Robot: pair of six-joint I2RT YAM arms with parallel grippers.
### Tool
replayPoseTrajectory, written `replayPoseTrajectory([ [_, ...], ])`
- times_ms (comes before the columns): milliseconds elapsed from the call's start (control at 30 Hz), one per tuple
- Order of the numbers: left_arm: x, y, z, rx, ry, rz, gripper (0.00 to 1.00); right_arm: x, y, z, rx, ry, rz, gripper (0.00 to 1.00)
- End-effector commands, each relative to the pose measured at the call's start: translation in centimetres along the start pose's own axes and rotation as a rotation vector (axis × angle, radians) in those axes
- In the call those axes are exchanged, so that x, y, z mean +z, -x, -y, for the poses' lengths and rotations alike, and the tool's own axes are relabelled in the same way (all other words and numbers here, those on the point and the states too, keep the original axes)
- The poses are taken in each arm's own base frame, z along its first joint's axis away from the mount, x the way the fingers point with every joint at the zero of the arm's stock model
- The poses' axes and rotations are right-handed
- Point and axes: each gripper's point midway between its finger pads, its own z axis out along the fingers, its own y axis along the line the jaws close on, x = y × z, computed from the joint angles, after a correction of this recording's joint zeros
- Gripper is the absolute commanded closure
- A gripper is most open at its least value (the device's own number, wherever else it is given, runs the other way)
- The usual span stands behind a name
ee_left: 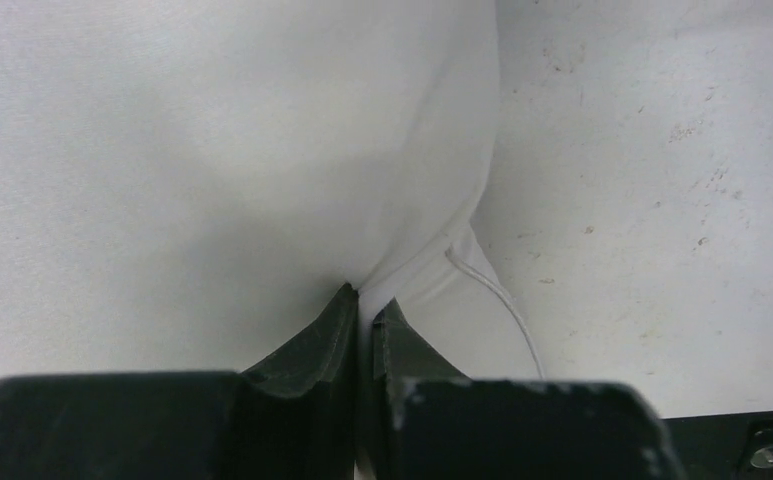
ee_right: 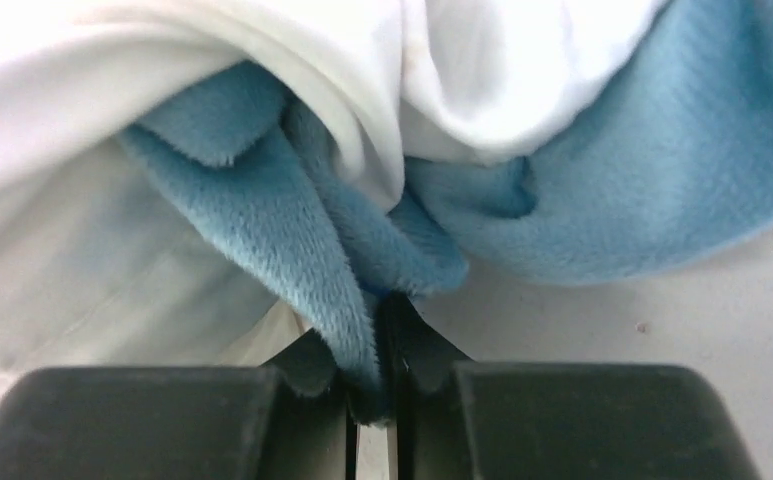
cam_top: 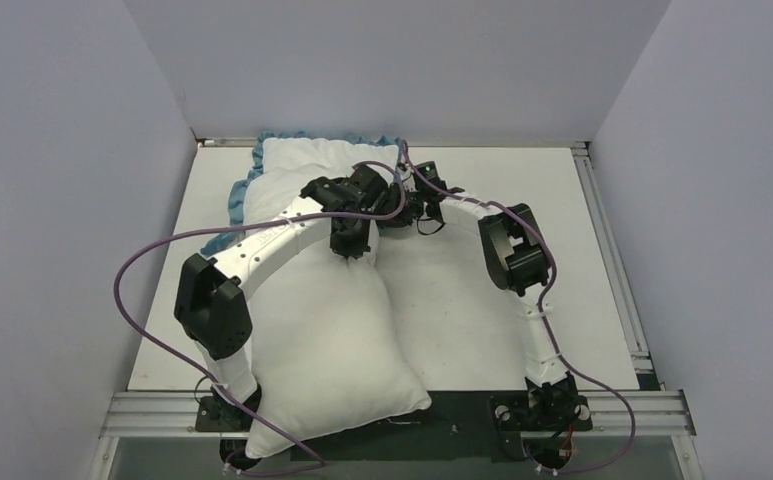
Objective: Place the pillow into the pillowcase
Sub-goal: Stuff the pillow into the pillowcase.
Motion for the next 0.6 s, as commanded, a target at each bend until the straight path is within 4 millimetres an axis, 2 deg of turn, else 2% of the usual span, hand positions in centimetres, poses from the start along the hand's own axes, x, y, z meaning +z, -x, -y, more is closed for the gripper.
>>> replayPoseTrajectory([
  [0, -1.1, -0.1, -2.5, -0.081, -0.012, -0.027, 1.0, -2.7, 0.9, -2.5, -0.05, 0.058, 0.046, 0.95],
  [133, -0.7, 1.4, -5.5, -0.14, 0.017, -0.009, 1.0, -7.1, -1.4, -5.0, -0.059, 0.087, 0.009, 0.95],
  [233, 0.0, 2.7, -6.9, -0.15, 0.042, 0.008, 1.0, -9.1, -4.0, -6.0, -0.066, 0.105, -0.084, 0.95],
  [400, 1.3, 5.6, -7.1, -0.164, 0.06, 0.033, 1.0, -11.6, -8.8, -9.5, -0.163, 0.181, -0.27, 0.95],
  [500, 1.8, 7.8, -7.6, -0.178, 0.1, 0.064, 1.0, -13.2, -12.0, -10.2, -0.228, 0.175, -0.381, 0.95],
  [567, 2.1, 8.7, -8.1, -0.207, 0.119, 0.063, 1.0, -14.5, -14.1, -9.7, -0.271, 0.127, -0.441, 0.95],
])
